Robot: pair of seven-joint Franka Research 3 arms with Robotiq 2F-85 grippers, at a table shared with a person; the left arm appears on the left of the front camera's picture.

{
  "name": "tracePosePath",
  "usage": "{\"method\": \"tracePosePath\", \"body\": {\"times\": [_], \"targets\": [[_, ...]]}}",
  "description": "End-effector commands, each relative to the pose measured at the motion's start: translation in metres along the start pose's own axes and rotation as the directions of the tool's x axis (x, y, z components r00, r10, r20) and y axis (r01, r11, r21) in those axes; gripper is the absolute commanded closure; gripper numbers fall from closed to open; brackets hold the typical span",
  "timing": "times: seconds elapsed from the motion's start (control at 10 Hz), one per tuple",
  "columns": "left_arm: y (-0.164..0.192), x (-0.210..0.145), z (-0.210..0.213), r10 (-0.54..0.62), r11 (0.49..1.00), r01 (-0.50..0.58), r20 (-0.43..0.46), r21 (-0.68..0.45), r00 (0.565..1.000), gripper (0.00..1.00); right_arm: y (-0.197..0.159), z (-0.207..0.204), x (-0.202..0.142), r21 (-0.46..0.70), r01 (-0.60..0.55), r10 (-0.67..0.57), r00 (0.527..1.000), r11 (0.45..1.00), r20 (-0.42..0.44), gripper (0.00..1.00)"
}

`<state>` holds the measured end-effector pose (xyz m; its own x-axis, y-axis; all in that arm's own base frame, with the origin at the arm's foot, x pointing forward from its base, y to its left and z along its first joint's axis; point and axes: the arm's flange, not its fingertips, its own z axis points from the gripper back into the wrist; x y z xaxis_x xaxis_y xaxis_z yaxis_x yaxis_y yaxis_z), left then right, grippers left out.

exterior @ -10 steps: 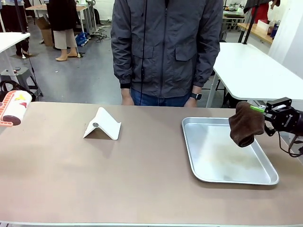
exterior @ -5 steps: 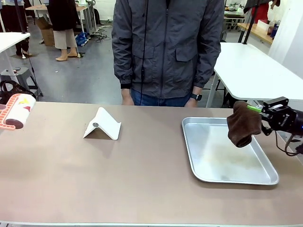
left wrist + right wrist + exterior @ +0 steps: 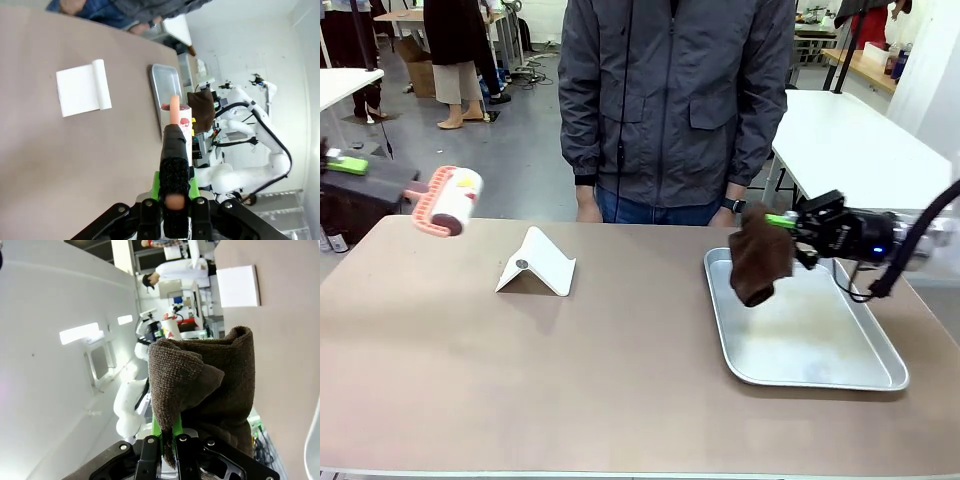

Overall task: Clean the surface of the table.
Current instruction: Return the Lint Roller and towel to their original positions.

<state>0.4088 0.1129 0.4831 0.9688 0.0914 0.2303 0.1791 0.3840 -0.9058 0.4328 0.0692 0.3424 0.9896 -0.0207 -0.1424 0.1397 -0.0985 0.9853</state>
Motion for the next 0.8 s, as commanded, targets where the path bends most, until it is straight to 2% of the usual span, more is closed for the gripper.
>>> {"method": "tracePosePath", "body": {"times": [0.0,0.1,0.3,0.5,0.7], "targets": [[-0.024,-0.007,-0.043,0.032,0.994,-0.038,0.058,0.098,0.998,0.78,-0.011,-0.044,0.018,-0.017,-0.030,0.031,0.999,0.999,0.036,0.92],[-0.036,-0.008,-0.059,0.034,0.989,-0.043,0.061,0.145,0.998,0.78,-0.020,-0.064,0.020,-0.054,-0.027,0.027,1.000,0.998,0.004,0.92],[-0.045,0.000,-0.093,0.036,0.967,-0.062,0.107,0.247,0.994,0.78,-0.034,-0.094,0.027,-0.088,-0.031,0.030,1.000,0.996,-0.008,0.92],[-0.053,-0.001,-0.129,0.008,0.961,-0.040,0.118,0.273,0.993,0.78,-0.059,-0.116,0.032,-0.108,-0.049,0.047,0.999,0.993,-0.021,0.92],[-0.054,0.001,-0.144,-0.060,0.949,0.036,0.070,0.312,0.996,0.78,-0.064,-0.115,0.036,-0.070,-0.035,0.039,0.998,0.997,0.058,0.92]]}}
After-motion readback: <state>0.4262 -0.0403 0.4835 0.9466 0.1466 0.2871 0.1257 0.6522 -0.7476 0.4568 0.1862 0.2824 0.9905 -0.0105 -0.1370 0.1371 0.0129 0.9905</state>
